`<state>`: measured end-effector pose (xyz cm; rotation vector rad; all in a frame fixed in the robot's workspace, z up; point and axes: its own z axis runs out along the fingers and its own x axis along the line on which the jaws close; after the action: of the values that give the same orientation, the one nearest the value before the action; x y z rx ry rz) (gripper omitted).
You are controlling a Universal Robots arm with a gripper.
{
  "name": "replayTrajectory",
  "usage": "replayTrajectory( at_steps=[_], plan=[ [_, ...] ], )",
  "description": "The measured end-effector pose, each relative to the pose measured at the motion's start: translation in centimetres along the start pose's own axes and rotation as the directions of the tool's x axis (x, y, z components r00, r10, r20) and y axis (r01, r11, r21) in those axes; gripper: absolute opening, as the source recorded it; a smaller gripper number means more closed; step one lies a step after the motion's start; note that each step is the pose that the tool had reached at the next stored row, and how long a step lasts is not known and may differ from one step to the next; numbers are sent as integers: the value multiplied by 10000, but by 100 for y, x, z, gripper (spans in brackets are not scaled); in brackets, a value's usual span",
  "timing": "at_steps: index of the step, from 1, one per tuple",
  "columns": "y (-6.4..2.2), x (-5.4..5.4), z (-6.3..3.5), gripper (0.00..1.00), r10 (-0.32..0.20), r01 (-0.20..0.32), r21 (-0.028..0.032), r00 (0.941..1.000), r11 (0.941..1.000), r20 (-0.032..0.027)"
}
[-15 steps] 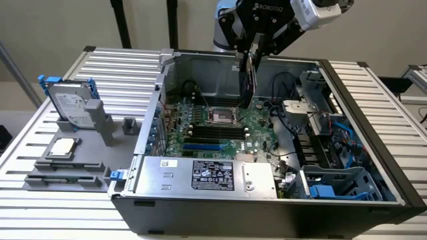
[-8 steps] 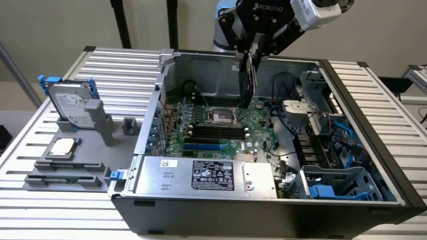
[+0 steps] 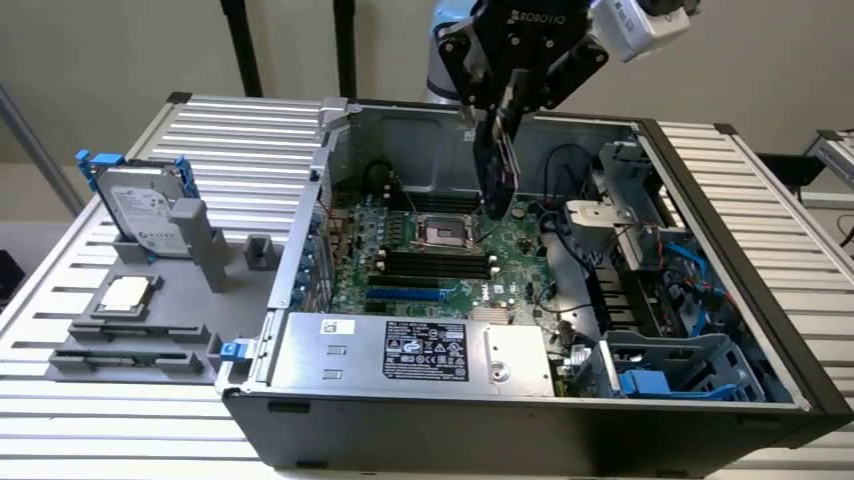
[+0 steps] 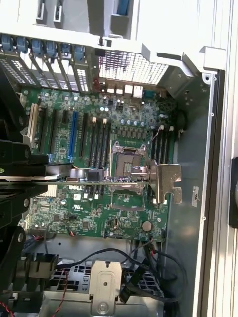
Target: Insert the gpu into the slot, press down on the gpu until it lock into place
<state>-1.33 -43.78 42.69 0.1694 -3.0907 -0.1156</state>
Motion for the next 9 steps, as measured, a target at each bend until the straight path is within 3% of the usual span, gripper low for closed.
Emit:
replayTrajectory(
  at_steps=[5, 9],
  plan=[
    [-2, -1, 19, 26, -894, 894, 34, 9960, 9960, -71],
    [-3, -2, 40, 26, -1616, 1616, 56, 9868, 9868, -130]
  ],
)
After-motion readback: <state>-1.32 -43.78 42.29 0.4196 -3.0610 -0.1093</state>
